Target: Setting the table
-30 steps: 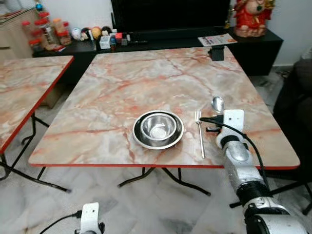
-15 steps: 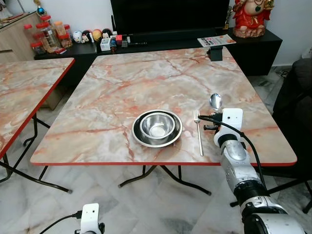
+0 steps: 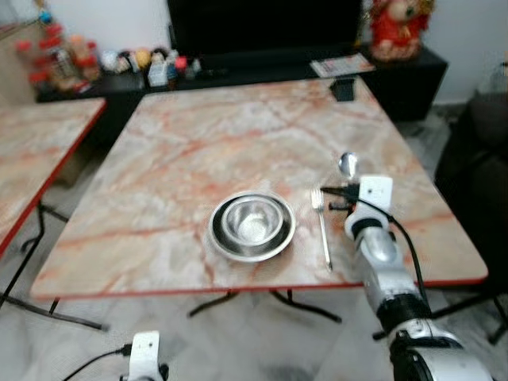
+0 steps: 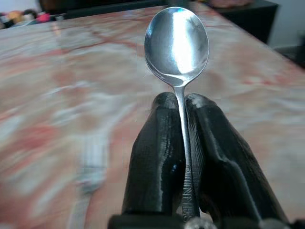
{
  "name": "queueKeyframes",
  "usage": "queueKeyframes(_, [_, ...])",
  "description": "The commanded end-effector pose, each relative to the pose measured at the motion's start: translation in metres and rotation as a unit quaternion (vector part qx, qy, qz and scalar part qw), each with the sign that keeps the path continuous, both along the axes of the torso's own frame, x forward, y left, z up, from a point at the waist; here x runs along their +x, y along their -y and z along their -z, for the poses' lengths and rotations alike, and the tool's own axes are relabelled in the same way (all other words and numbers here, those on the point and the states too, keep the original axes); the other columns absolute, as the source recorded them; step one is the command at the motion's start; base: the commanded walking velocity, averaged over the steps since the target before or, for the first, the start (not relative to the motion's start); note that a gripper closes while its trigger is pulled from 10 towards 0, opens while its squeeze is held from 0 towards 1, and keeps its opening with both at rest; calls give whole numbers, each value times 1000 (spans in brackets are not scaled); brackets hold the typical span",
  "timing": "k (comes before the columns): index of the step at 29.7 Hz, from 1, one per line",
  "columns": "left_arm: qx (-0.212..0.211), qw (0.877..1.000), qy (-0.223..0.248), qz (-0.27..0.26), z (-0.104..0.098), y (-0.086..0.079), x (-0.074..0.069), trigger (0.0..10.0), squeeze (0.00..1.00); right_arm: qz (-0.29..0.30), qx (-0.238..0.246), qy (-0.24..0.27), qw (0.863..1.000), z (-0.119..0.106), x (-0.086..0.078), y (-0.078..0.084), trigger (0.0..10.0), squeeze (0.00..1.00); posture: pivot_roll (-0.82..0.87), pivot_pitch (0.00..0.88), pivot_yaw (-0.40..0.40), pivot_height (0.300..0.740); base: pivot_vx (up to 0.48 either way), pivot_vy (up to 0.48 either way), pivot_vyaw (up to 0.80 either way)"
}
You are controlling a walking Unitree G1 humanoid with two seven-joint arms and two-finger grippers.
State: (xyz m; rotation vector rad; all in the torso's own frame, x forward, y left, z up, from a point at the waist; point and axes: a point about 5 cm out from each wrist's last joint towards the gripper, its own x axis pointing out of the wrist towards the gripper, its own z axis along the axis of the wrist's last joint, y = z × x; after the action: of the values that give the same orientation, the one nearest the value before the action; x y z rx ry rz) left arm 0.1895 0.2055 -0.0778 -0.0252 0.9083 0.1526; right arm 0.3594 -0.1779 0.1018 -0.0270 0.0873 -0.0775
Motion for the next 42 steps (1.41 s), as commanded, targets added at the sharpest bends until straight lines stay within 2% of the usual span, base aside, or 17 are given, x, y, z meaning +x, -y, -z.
queueKeyframes(1, [-3, 1000, -1, -1, 0, 1, -1, 10000, 0, 4, 4, 4, 1000, -1, 1, 0, 10000, 0, -231, 0, 108, 740, 326, 0, 0])
queueKeyframes(6, [-4, 1000, 0, -3, 0, 0, -1, 10000, 0, 3, 7, 3, 1000, 0, -1, -3, 10000, 0, -231, 0, 108, 740, 315, 0, 0])
queueKeyframes(17, [-9, 1000, 1, -3, 1, 1, -1, 10000, 0, 3, 12, -7, 1000, 11, -11, -9, 10000, 0, -230, 0, 108, 740, 0, 0, 0])
queueKeyframes(18, [-11, 1000, -1, -1, 1, 2, -3, 10000, 0, 7, -1, -11, 1000, 15, -19, -10, 10000, 0, -231, 0, 108, 740, 0, 0, 0])
queueKeyframes(21, [-12, 1000, -3, 1, 2, 2, -4, 10000, 0, 13, -7, -11, 1000, 16, -28, -9, 10000, 0, -238, 0, 111, 740, 0, 0, 0])
queueKeyframes(25, [-12, 1000, -4, 3, 3, 2, -5, 10000, 0, 17, -23, -14, 999, 14, -30, -5, 10000, 0, -241, 0, 113, 740, 0, 0, 0])
queueKeyframes(27, [-12, 1000, -4, 3, 3, 2, -5, 10000, 0, 22, -27, -14, 999, 13, -29, -1, 10000, 0, -239, 0, 115, 740, 0, 0, 0])
queueKeyframes(33, [-12, 1000, 1, 6, 1, 1, -3, 10000, 0, 68, -43, -4, 997, 0, -27, 26, 10000, 0, -236, 0, 123, 740, 0, 0, 0])
queueKeyframes(35, [-12, 1000, 2, 7, 1, 0, -2, 10000, 0, 72, -45, -2, 996, -2, -27, 29, 10000, 0, -236, 0, 124, 740, 0, 0, 0])
queueKeyframes(37, [-13, 1000, 5, 9, 0, 0, 0, 10000, 0, 100, -54, 8, 994, -11, -25, 44, 10000, 0, -237, 0, 131, 740, 0, 0, 0])
queueKeyframes(42, [-16, 1000, 5, 12, -1, 0, 1, 10000, 0, 122, -60, 6, 991, -13, -28, 58, 10000, 0, -240, 0, 138, 740, 0, 0, 0])
